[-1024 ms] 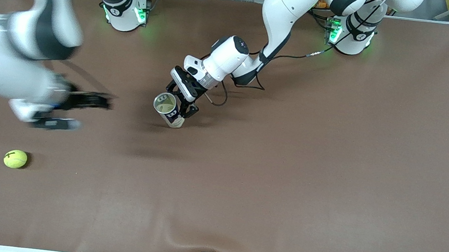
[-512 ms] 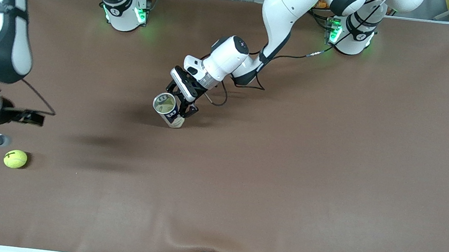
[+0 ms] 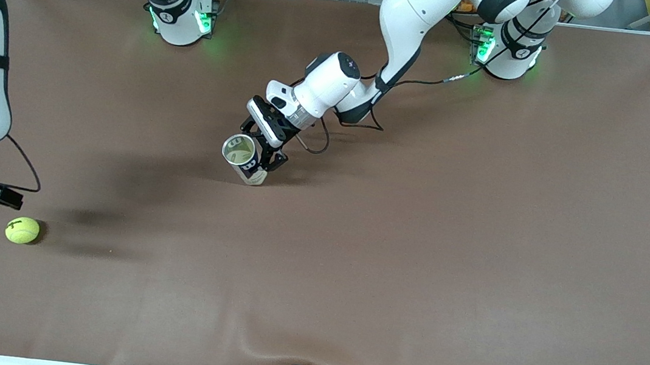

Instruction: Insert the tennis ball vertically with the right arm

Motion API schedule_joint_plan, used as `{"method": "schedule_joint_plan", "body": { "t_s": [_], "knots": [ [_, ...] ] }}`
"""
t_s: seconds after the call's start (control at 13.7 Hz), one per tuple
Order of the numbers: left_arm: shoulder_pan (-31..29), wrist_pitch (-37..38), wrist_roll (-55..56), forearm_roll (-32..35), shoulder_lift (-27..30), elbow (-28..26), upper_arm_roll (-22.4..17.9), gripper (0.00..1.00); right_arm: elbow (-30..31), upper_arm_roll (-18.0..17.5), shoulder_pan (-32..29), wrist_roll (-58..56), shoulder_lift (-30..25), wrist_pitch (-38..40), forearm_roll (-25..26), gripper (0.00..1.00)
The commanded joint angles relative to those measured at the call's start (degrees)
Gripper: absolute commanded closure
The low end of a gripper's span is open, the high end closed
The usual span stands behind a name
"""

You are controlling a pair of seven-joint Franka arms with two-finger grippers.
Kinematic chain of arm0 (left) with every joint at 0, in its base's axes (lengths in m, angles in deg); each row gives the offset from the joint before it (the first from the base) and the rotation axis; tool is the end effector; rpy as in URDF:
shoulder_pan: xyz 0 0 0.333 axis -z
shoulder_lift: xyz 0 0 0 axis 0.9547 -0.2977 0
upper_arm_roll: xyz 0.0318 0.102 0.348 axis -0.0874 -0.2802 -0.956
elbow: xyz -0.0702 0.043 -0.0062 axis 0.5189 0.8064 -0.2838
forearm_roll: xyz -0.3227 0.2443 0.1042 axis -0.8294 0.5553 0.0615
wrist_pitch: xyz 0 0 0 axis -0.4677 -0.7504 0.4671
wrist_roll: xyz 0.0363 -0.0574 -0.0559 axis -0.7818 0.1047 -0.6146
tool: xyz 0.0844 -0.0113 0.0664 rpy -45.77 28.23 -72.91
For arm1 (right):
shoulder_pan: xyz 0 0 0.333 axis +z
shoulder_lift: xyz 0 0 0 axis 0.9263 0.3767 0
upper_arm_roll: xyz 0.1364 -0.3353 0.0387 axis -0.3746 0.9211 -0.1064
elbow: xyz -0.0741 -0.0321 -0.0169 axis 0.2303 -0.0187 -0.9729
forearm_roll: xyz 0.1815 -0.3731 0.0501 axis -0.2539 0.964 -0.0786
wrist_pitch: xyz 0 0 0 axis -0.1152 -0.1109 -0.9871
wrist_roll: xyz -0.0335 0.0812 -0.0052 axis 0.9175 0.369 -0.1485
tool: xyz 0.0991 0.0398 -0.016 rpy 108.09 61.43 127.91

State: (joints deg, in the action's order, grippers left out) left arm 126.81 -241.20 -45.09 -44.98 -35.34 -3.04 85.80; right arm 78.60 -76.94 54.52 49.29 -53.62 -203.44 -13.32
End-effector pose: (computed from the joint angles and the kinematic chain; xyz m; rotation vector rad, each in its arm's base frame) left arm 0.4361 -0.6763 0.2430 2.2180 -0.9880 1.0218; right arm 0.7304 -0.1922 0.3978 3.0039 -0.0235 0.0836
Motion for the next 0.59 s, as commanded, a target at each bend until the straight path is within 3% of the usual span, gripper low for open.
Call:
{"method": "schedule_joint_plan", "body": {
  "t_s": [0.0, 0.22, 0.51],
  "knots": [
    [0.7, -0.5, 0.3, -1.3, -1.2, 0.9, -0.4, 0.19, -2.2, -1.4, -3.6, -3.9, 4.6, -4.1, 1.0, 0.00],
    [0.7, -0.6, 0.3, -1.3, -1.2, 1.0, -0.4, 0.19, -2.2, -1.6, -4.5, -4.0, 7.6, -6.9, 0.8, 0.00],
    [0.7, -0.6, 0.3, -1.3, -1.2, 1.0, -0.4, 0.20, -2.1, -1.6, -4.7, -4.7, 10.9, -9.9, -4.5, 0.00]
  ]
}}
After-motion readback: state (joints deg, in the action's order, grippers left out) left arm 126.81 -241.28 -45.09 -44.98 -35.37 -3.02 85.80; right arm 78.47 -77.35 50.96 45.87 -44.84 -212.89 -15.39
